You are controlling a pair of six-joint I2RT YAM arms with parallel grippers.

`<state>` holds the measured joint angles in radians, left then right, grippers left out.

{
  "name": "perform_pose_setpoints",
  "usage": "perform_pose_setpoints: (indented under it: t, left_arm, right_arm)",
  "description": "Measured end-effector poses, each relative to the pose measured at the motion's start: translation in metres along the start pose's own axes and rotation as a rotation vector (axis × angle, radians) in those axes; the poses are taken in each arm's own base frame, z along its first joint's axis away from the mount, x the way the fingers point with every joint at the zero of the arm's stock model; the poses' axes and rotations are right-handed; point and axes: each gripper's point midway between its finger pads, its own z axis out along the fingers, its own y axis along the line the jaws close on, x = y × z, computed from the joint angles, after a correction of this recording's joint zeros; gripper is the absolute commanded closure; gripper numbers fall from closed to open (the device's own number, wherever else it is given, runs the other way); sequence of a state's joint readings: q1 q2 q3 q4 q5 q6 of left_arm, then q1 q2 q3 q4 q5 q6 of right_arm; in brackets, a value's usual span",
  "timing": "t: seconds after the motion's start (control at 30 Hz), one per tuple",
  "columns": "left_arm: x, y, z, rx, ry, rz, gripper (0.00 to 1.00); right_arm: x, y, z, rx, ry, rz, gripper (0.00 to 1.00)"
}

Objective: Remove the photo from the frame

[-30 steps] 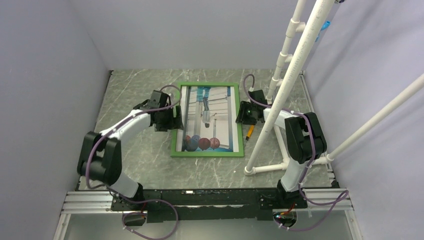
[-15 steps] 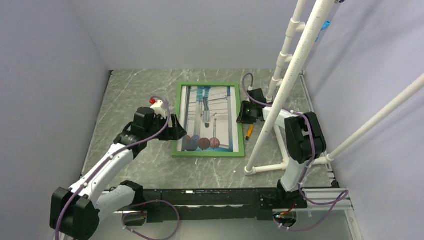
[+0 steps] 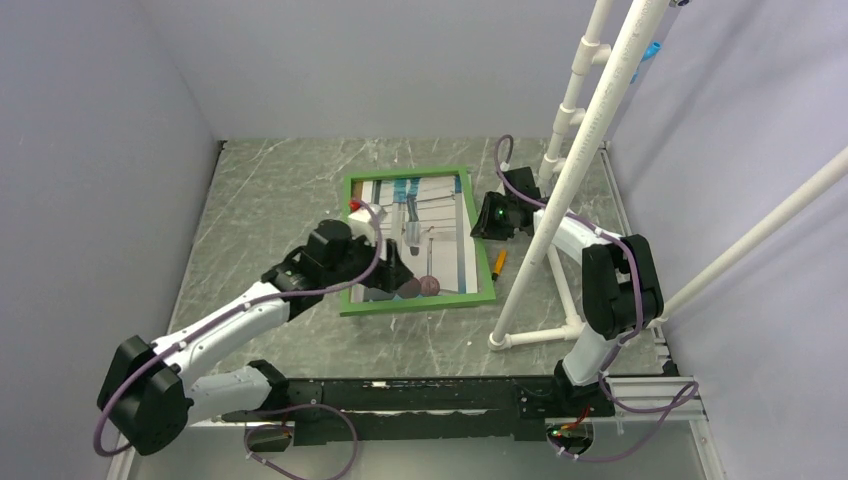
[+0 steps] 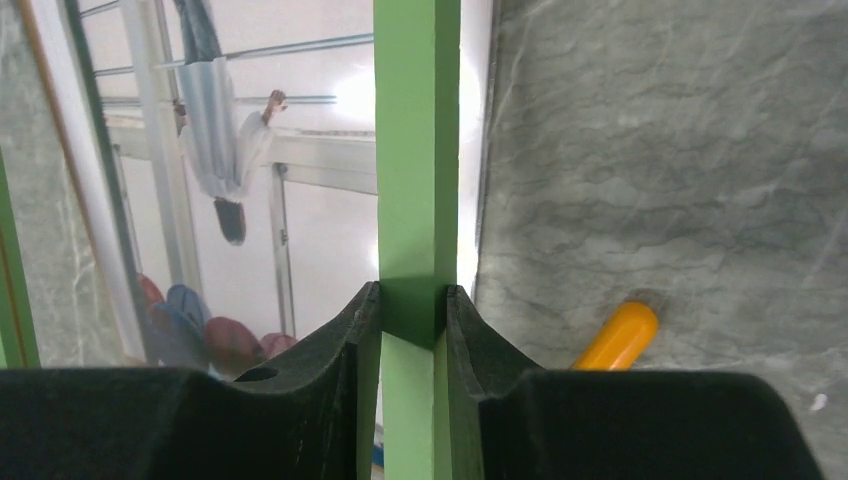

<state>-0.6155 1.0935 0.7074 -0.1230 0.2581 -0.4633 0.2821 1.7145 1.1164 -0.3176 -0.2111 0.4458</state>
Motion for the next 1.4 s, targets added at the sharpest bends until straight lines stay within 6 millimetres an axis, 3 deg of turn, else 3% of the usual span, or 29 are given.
perform_pose_setpoints:
  t: [0.2, 0.3, 0.4, 0.7, 1.0, 1.2, 1.23, 1.3, 1.4]
  left_arm:
    - [-0.011, -0.060, 0.028, 0.096, -0.015, 0.224, 0.16]
    - [-0.027, -0.074, 0.049, 0.103, -0.015, 0.246, 0.15]
    - [-0.029, -0.075, 0.069, 0.093, 0.012, 0.226, 0.13]
    - [-0.011, -0.089, 0.118, 0.144, 0.164, 0.015, 0.15]
    - [0.003, -0.079, 0.127, 0.177, 0.185, -0.211, 0.18]
    - [0.008, -0.072, 0.128, 0.210, 0.177, -0.207, 0.18]
    - [0.009, -0.069, 0.127, 0.205, 0.176, -0.196, 0.20]
    - [0.009, -0.064, 0.124, 0.181, 0.173, -0.177, 0.22]
    - [0.007, -0.057, 0.126, 0.123, 0.168, -0.160, 0.29]
  right_arm:
    - [0.005, 0.011, -0.001, -0.047, 0.027, 0.033, 1.00]
    - [0.008, 0.016, -0.001, -0.058, 0.035, 0.043, 1.00]
    - [0.010, 0.023, 0.000, -0.064, 0.036, 0.056, 1.00]
    - [0.017, 0.036, 0.004, -0.086, 0.023, 0.139, 1.00]
    - [0.003, 0.046, -0.006, -0.122, -0.048, 0.182, 1.00]
    - [0.001, 0.052, -0.011, -0.163, -0.066, 0.182, 1.00]
    - [0.002, 0.052, -0.011, -0.164, -0.063, 0.176, 0.96]
    - [0.004, 0.050, -0.011, -0.152, -0.056, 0.163, 0.74]
    - [0.010, 0.034, -0.012, -0.083, -0.040, 0.156, 0.68]
